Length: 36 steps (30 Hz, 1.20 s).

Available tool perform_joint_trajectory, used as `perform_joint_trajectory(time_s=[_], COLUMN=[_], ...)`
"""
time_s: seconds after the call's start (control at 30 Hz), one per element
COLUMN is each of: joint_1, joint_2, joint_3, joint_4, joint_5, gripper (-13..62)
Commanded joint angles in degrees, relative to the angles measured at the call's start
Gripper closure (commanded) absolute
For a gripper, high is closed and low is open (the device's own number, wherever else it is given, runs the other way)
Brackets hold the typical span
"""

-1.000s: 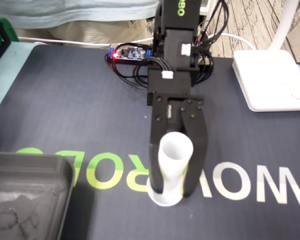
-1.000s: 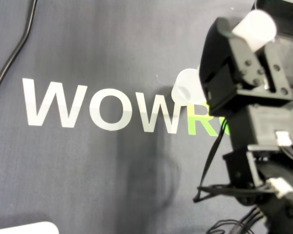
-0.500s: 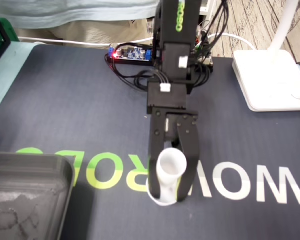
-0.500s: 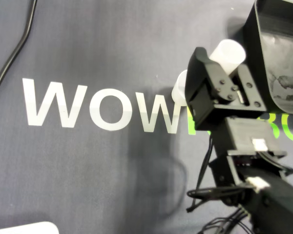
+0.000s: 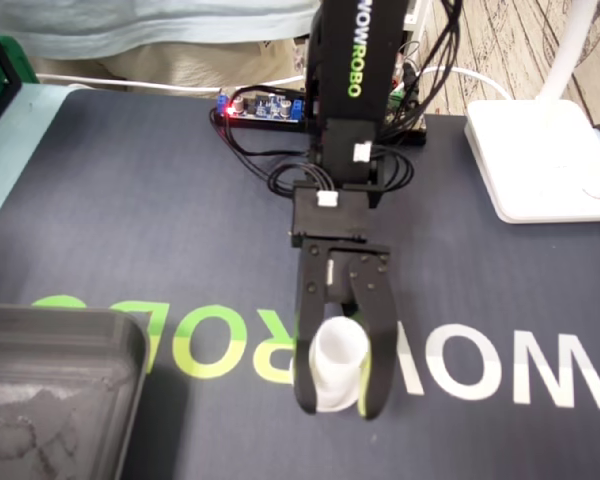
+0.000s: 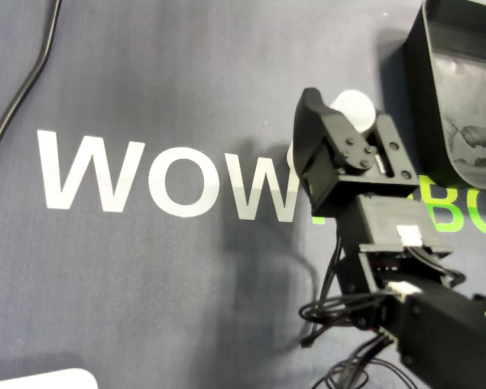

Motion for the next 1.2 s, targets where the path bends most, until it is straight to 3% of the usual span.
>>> perform_joint_trajectory(time_s=[0.0,0.3,0.67,0.87,1.17], joint_1=[0.53,0.79,2.02,4.13,8.96], joint_2=[0.09,4.22,31.99,45.26,50.27], joint_3=[-2.2,-1.49,2.81,1.76,-0.26], joint_4=[-4.83,-12.48,8.09,23.29,38.23], joint_5=[0.0,0.44,5.62,17.75,48.6], gripper=[24.8,24.2,24.2,24.3,24.2])
